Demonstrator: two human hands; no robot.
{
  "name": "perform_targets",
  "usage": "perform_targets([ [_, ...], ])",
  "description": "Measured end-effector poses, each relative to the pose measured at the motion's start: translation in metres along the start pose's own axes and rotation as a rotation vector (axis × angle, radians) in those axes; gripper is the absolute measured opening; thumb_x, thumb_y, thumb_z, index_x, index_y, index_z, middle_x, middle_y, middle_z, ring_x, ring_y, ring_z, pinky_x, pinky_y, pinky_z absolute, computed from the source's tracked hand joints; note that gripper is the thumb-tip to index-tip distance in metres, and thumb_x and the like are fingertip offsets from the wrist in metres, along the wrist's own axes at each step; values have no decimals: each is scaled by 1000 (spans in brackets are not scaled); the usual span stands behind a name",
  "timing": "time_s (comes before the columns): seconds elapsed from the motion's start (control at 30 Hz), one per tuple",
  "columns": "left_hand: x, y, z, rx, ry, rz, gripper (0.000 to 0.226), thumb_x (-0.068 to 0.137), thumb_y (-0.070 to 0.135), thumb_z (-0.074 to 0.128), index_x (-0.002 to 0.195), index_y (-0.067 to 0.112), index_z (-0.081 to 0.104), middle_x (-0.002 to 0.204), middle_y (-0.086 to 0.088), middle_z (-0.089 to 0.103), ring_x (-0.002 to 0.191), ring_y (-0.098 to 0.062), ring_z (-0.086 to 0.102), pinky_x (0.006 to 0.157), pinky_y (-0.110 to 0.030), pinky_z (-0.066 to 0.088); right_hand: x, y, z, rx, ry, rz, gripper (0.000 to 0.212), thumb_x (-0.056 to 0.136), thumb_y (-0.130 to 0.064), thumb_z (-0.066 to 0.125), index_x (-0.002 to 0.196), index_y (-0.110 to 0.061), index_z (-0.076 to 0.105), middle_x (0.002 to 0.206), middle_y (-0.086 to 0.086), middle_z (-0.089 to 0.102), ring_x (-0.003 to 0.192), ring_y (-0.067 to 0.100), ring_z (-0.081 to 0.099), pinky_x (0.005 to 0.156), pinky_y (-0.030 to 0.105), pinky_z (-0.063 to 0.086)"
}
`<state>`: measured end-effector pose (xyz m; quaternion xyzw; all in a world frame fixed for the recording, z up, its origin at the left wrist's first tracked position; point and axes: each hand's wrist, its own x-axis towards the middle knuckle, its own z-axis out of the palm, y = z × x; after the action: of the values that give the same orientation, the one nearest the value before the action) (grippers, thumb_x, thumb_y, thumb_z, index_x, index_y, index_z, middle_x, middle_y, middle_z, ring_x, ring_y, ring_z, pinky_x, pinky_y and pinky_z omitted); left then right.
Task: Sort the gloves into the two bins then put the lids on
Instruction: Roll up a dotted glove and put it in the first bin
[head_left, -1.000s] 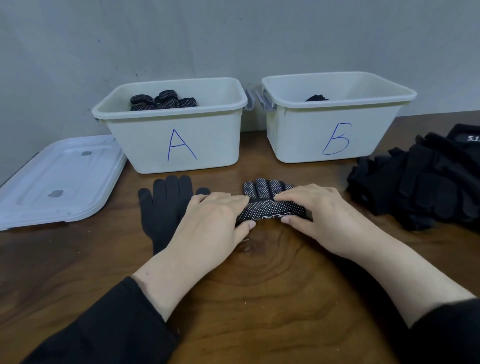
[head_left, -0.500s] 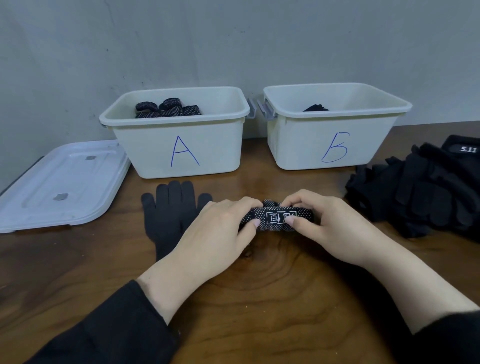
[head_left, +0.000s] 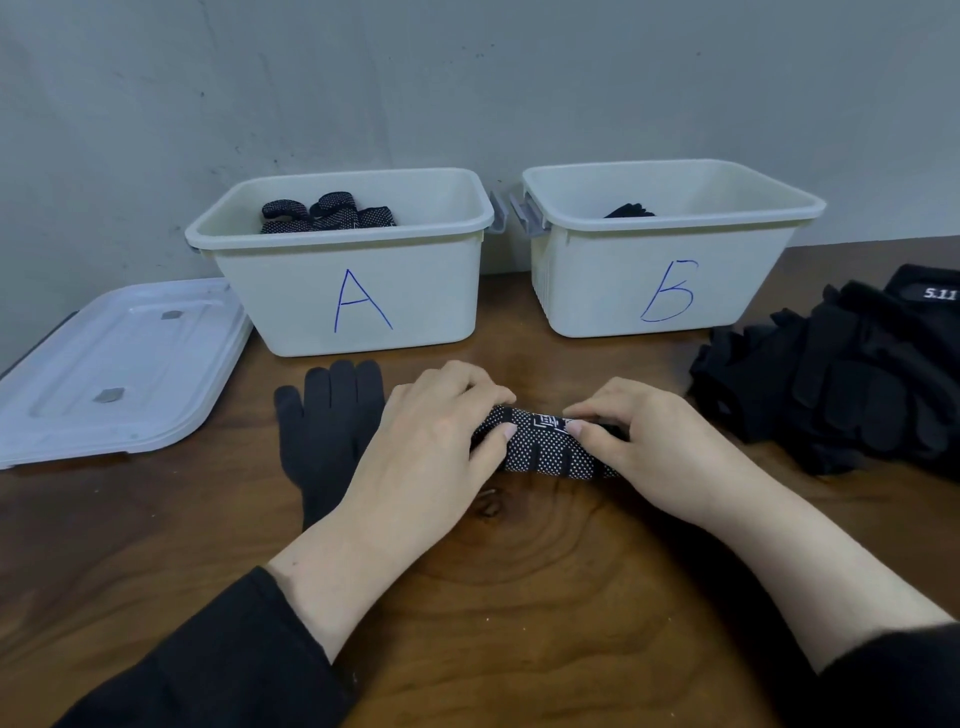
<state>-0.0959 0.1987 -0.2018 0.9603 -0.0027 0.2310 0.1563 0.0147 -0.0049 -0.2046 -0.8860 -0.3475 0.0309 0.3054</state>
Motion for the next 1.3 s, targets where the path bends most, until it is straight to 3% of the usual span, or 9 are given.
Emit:
perform_targets([
  [0.13, -1, 2, 2, 68, -117, 121, 33, 98, 41, 48, 119, 28, 69, 120, 14, 59, 112, -11, 50, 99, -33, 34, 0, -7, 0, -22, 15, 12, 18, 99, -38, 59, 110, -34, 73, 102, -17, 64, 98, 0, 59, 89, 23, 47],
  [0.27, -2, -1, 4, 40, -220, 82, 34, 101, 43, 47, 130, 34, 62, 130, 19, 53, 119, -8, 45, 104, -31, 27, 4, -17, -4, -56, -57, 38, 18, 101, -36, 55, 108, -36, 72, 105, -18, 64, 100, 1, 58, 88, 22, 45],
  [0.53, -2, -5, 1, 28, -221, 101, 39, 102, 43, 43, 137, 35, 57, 138, 21, 54, 131, -3, 41, 114, -33, 20, 44, -56, -25, -253, -439, 81, 26, 96, -35, 64, 117, -23, 72, 108, -8, 73, 103, 12, 66, 95, 33, 52],
  [0.7, -1, -11, -3, -36, -187, 104, 40, 104, 40, 39, 135, 30, 61, 142, 17, 55, 138, 0, 38, 117, -28, 14, 66, -79, -24, -421, -623, 76, 38, 91, -30, 64, 129, -27, 61, 94, -18, 58, 77, -2, 52, 65, 15, 39],
  [0.87, -1, -16, -3, -62, -155, 151, 39, 103, 39, 39, 127, 27, 67, 133, 14, 63, 134, -4, 45, 111, -30, 23, 75, -86, -22, -454, -682, 146, 40, 87, -30, 69, 126, -28, 63, 114, -10, 64, 102, 11, 60, 88, 26, 50],
  [0.93, -1, -18, -5, -61, -134, 166, 39, 103, 40, 39, 125, 27, 68, 129, 14, 66, 130, -5, 48, 110, -29, 27, 76, -85, -22, -439, -690, 155, 38, 86, -30, 68, 124, -28, 64, 111, -12, 65, 100, 10, 61, 88, 25, 50],
  [1.03, 1, -23, -12, -72, -60, 183, 38, 101, 41, 38, 120, 27, 69, 116, 15, 70, 118, -5, 54, 105, -32, 36, 75, -81, -21, -370, -660, 161, 26, 84, -28, 70, 109, -30, 68, 100, -14, 68, 90, 6, 62, 81, 24, 50],
  [1.2, 7, -53, -33, -102, 328, 182, 28, 96, 32, 53, 108, 20, 76, 108, 10, 72, 108, -9, 58, 97, -31, 40, 75, -73, -36, -118, -609, 236, 18, 82, -25, 75, 98, -33, 75, 94, -11, 76, 88, 6, 70, 78, 23, 54],
  [1.3, 14, -83, -47, -63, 521, 171, 23, 95, 23, 57, 104, 15, 76, 107, 5, 71, 106, -16, 62, 93, -39, 43, 80, -82, -55, 268, -465, 289, 17, 87, -3, 67, 100, -8, 76, 98, 12, 77, 87, 25, 72, 76, 31, 57],
])
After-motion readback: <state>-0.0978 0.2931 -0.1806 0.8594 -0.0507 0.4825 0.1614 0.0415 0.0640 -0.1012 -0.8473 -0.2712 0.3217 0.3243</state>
